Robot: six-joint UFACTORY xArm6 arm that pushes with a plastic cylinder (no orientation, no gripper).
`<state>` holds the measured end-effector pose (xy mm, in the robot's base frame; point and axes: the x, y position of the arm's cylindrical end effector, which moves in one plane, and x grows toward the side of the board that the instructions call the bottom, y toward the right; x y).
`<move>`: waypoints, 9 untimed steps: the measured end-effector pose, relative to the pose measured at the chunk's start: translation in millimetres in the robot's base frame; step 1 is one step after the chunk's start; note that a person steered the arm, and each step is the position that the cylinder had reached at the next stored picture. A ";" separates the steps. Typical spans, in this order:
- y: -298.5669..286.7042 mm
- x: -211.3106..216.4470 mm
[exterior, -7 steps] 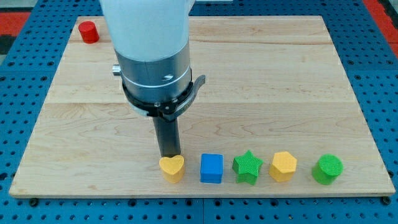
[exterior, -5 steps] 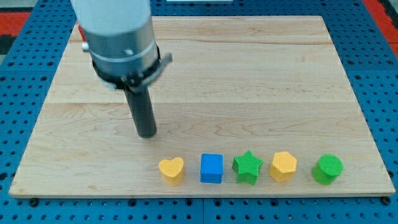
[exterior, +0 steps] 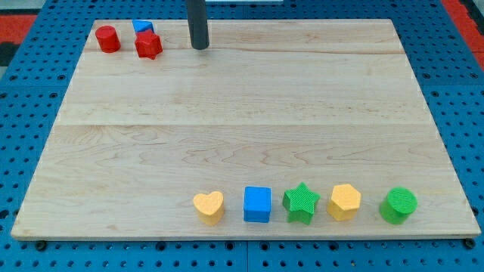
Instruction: Push the red star diagonal bottom right to the blue triangle
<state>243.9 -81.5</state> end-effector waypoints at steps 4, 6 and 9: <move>-106.7 0.3; -106.0 24.1; -74.8 49.9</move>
